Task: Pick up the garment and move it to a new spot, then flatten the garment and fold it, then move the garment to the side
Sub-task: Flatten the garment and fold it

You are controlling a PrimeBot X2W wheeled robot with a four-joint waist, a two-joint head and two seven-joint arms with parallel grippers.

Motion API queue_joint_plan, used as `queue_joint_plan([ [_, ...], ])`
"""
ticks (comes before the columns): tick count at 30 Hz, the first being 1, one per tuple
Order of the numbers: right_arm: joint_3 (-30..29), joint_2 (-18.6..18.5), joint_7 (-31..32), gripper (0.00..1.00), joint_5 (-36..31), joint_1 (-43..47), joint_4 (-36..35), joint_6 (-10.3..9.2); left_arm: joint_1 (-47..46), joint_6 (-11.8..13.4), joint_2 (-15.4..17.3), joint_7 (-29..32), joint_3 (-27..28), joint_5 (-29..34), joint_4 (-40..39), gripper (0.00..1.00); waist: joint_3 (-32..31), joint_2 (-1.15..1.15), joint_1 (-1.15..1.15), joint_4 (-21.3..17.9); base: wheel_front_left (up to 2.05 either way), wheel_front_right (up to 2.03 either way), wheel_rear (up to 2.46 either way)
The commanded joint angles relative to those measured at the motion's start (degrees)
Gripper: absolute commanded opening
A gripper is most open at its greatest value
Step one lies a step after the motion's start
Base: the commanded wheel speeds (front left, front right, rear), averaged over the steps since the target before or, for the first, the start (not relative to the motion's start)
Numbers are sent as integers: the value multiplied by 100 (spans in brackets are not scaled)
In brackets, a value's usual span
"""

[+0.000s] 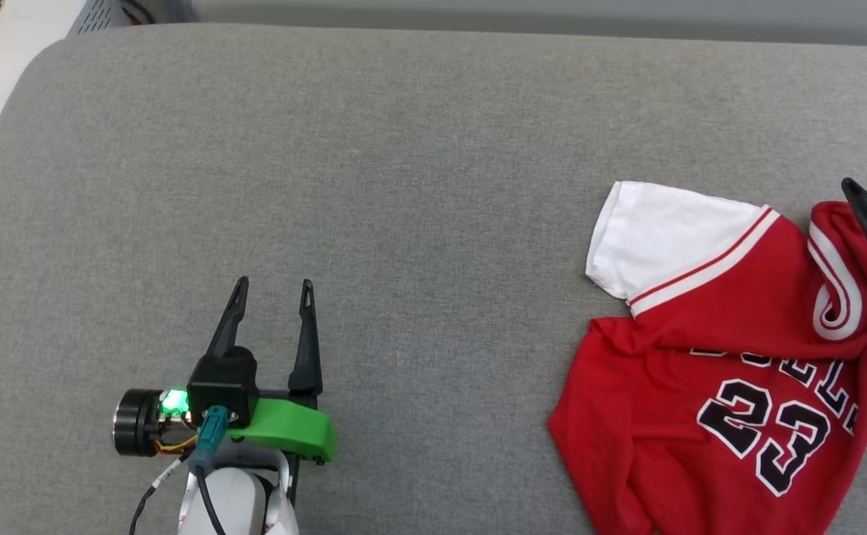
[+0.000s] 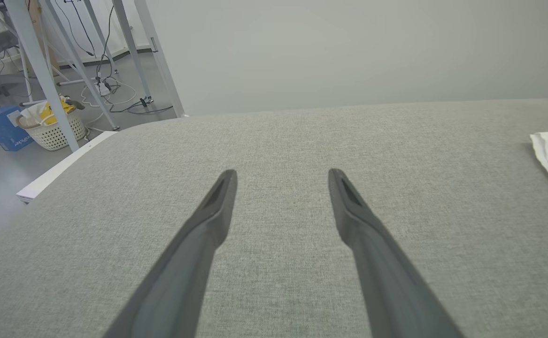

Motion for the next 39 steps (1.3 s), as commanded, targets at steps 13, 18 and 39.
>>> queue_joint_plan([
  [13,-492,146,-1097,100,-138,578,-1475,-4,194,10,34,-34,35,53,-68,100,-373,0,0,-305,0,0,0],
  [18,-348,185,-374,100,-138,329,-2266,-4,201,12,20,-34,12,37,-95,100,-331,0,0,-201,0,0,0],
  [39,2683,355,3421,100,971,-1029,-2348,-4,-113,54,-60,-34,-208,-66,-82,100,349,0,0,347,0,0,0],
])
